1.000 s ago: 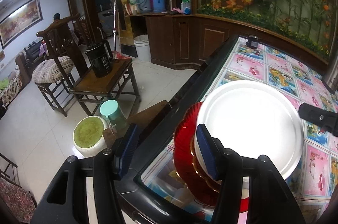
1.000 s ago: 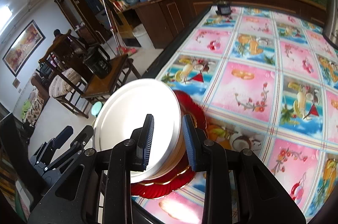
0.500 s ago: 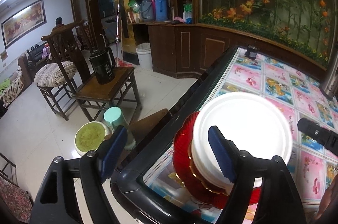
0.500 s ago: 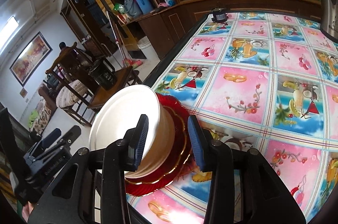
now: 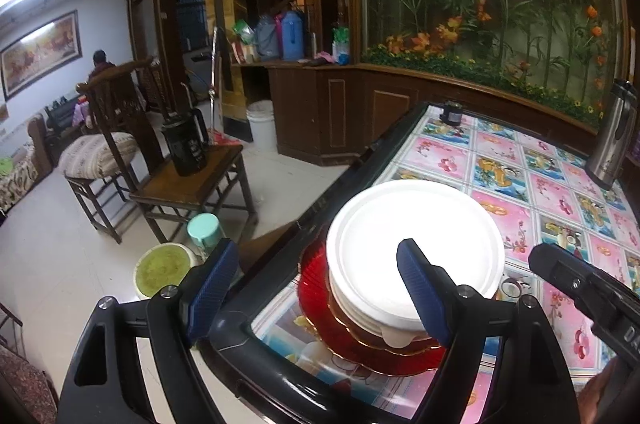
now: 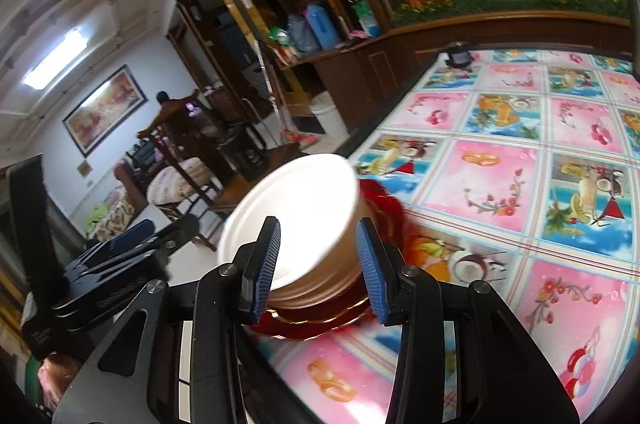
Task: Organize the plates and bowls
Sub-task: 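Withdraw the left gripper up from the stacked dishes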
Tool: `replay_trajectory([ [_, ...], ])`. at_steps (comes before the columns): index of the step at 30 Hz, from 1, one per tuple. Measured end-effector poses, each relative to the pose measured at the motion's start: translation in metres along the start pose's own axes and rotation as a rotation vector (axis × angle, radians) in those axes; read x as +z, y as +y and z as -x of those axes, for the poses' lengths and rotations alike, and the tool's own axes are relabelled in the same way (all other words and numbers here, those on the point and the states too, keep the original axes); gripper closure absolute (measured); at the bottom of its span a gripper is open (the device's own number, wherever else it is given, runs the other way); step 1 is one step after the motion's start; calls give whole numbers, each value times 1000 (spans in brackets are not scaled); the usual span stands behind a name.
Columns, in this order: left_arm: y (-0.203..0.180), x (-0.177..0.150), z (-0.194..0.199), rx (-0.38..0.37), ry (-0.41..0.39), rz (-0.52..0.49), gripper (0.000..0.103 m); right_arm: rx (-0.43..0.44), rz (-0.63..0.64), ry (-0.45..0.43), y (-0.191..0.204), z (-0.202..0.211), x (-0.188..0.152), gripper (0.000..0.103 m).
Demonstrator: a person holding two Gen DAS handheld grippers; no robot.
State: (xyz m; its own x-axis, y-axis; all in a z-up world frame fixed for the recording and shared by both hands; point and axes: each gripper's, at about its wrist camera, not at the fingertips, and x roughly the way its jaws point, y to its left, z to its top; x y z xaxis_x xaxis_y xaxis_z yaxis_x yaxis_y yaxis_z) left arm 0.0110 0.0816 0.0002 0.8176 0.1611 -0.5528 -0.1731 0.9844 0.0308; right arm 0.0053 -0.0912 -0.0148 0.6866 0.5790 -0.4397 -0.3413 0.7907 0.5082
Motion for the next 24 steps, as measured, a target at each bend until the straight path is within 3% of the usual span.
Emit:
replay_trajectory([
  [6,2,-4,15,17,-47,5,16,29,15,1,11,5,-9,59],
  [24,-4,-10,25,-20,-77,-12,10,40,28,-8,20,14,-11,59],
])
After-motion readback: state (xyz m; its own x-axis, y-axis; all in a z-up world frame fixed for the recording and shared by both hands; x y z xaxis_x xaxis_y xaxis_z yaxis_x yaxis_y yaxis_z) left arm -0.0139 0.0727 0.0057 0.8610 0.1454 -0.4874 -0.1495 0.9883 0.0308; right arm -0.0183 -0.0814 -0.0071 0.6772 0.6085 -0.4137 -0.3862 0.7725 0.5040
